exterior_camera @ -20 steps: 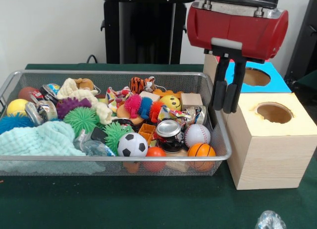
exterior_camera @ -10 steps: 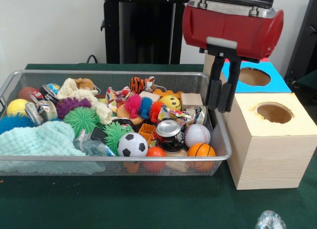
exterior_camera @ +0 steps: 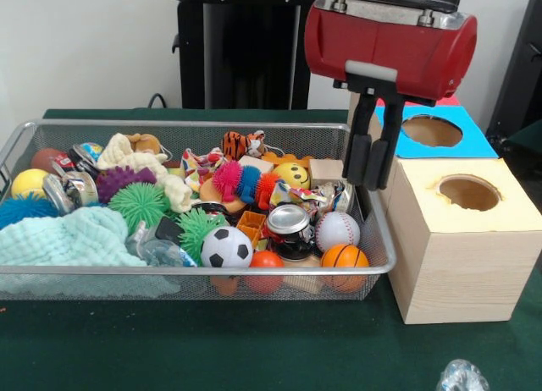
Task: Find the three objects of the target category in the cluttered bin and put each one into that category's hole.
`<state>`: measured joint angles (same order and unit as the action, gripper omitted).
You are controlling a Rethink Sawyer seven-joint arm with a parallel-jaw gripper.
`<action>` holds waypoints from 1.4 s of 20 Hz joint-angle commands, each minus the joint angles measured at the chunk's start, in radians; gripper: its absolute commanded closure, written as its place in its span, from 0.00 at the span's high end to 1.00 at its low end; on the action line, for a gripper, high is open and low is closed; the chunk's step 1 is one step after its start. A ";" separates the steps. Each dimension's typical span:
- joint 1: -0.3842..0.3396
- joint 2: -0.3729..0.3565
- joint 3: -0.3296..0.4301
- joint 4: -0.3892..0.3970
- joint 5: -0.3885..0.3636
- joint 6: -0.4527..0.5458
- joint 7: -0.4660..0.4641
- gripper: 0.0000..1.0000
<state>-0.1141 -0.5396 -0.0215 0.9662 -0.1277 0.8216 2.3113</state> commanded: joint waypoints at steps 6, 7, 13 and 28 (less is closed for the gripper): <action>0.008 0.008 0.002 0.137 -0.004 0.030 0.071 0.00; 0.009 0.006 0.000 0.137 -0.005 0.029 0.070 0.00; 0.009 0.007 -0.002 0.136 0.000 0.034 0.078 0.00; 0.004 0.010 0.004 0.147 0.004 0.017 0.076 0.00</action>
<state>-0.1056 -0.5397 -0.0264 0.9672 -0.1275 0.8216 2.3113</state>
